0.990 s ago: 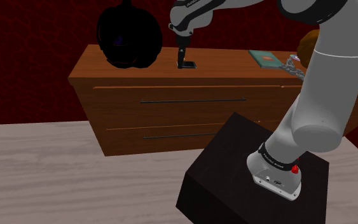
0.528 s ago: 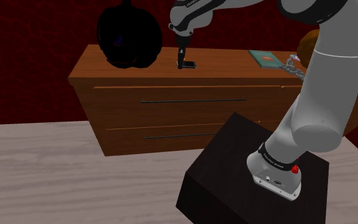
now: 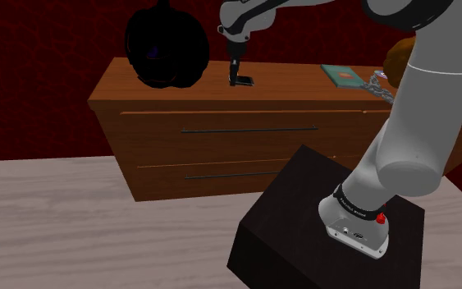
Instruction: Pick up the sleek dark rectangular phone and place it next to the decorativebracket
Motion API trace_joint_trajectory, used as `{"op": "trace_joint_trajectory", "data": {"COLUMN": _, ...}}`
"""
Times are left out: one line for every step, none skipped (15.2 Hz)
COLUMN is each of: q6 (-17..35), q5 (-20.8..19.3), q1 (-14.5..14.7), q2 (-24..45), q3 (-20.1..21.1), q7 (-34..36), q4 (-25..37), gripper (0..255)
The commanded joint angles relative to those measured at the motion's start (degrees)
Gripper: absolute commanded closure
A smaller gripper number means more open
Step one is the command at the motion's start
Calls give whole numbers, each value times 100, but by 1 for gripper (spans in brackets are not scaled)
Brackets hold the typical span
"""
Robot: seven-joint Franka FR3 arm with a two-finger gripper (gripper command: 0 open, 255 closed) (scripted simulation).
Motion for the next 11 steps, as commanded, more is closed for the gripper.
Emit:
{"op": "trace_joint_trajectory", "data": {"q6": -133, "q5": -25, "q1": 0, "q2": -57, "q3": -12, "q7": 6, "q4": 78, "gripper": 255}}
{"op": "trace_joint_trajectory", "data": {"q6": -201, "q5": -37, "q1": 3, "q2": -87, "q3": -16, "q7": 14, "q4": 119, "gripper": 255}}
{"op": "trace_joint_trajectory", "data": {"q6": -270, "q5": -50, "q1": 5, "q2": -115, "q3": -19, "q7": 21, "q4": 161, "gripper": 255}}
{"op": "trace_joint_trajectory", "data": {"q6": -338, "q5": -61, "q1": 8, "q2": -142, "q3": -23, "q7": 28, "q4": 204, "gripper": 255}}
{"op": "trace_joint_trajectory", "data": {"q6": -408, "q5": -72, "q1": 10, "q2": -168, "q3": -26, "q7": 34, "q4": 249, "gripper": 255}}
{"op": "trace_joint_trajectory", "data": {"q6": -477, "q5": -83, "q1": 12, "q2": -193, "q3": -29, "q7": 41, "q4": 295, "gripper": 255}}
{"op": "trace_joint_trajectory", "data": {"q6": -547, "q5": -93, "q1": 14, "q2": -217, "q3": -32, "q7": 47, "q4": 343, "gripper": 255}}
{"op": "trace_joint_trajectory", "data": {"q6": -617, "q5": -103, "q1": 15, "q2": -239, "q3": -35, "q7": 52, "q4": 391, "gripper": 255}}
{"op": "trace_joint_trajectory", "data": {"q6": -688, "q5": -112, "q1": 17, "q2": -261, "q3": -38, "q7": 58, "q4": 442, "gripper": 255}}
{"op": "trace_joint_trajectory", "data": {"q6": -758, "q5": -121, "q1": 18, "q2": -281, "q3": -40, "q7": 63, "q4": 494, "gripper": 255}}
{"op": "trace_joint_trajectory", "data": {"q6": -830, "q5": -129, "q1": 19, "q2": -300, "q3": -43, "q7": 67, "q4": 547, "gripper": 255}}
